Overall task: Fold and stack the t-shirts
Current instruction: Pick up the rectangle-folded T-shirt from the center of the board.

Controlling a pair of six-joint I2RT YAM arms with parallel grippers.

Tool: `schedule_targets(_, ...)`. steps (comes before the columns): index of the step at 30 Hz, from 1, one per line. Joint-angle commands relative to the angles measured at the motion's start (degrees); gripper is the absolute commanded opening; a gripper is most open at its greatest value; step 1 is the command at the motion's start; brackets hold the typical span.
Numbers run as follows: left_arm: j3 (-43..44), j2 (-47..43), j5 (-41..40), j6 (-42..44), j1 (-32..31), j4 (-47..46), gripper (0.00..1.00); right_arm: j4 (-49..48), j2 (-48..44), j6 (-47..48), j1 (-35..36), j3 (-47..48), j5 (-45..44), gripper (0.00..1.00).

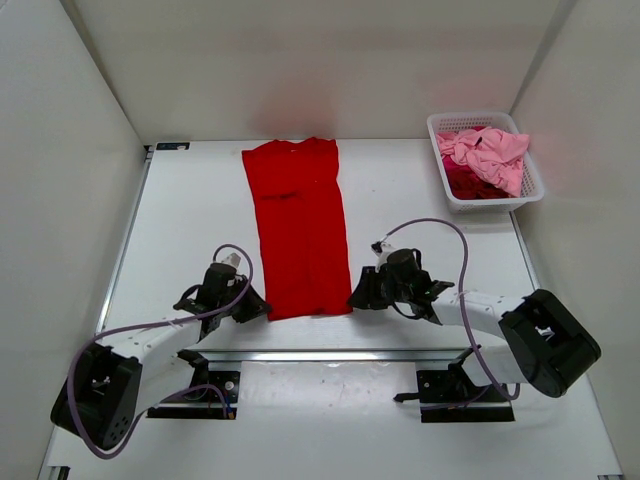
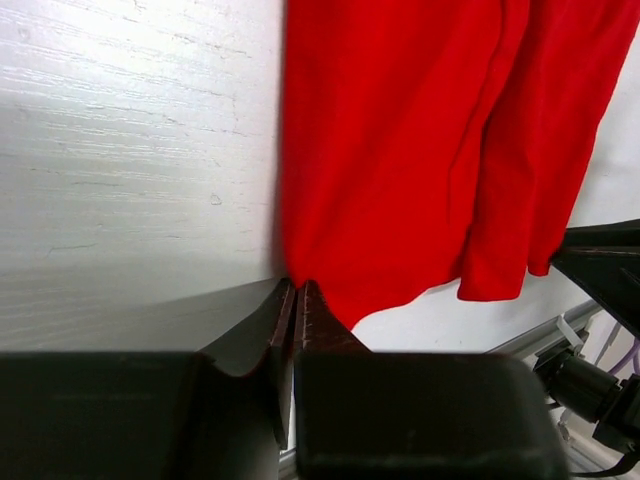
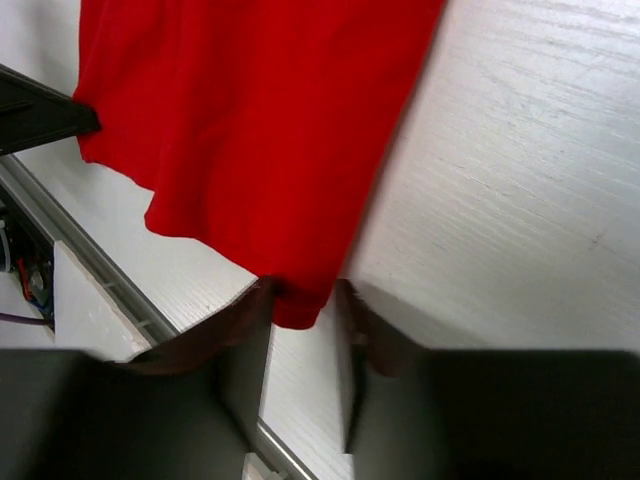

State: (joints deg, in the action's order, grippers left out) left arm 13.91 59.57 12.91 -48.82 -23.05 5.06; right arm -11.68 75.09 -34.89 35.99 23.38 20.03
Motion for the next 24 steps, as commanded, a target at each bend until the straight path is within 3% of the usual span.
schedule_targets(1, -0.29, -0.42, -1.75, 1.62, -0.07, 3.91, 0.1, -3.87, 1.29, -1.49, 0.22, 0.97, 0.36, 0.23)
schedule_targets(4, 0.06, -1.65, -2.09, 2.06, 0.54, 5.31, 0.0, -3.61, 0.5, -1.32, 0.58, 0.35, -1.04, 0.1)
schedule_targets(7, 0.76, -3.49, -2.27, 3.37, 1.6, 8.11, 0.0, -2.74, -1.78, -0.88, -0.3, -0.52, -1.75, 0.0)
schedule_targets(16, 2.78, -9.03, -0.6, 7.69, 5.2, 15.85, 0.0, 10.27, -10.75, 3.96, -4.26, 0.0, -2.63, 0.0)
schedule_targets(24, -0.98, -10.26, 0.19, 6.54, 3.89, 15.33, 0.0, 8.08, -6.8, 2.73, 0.14, -4.74, -3.16, 0.01)
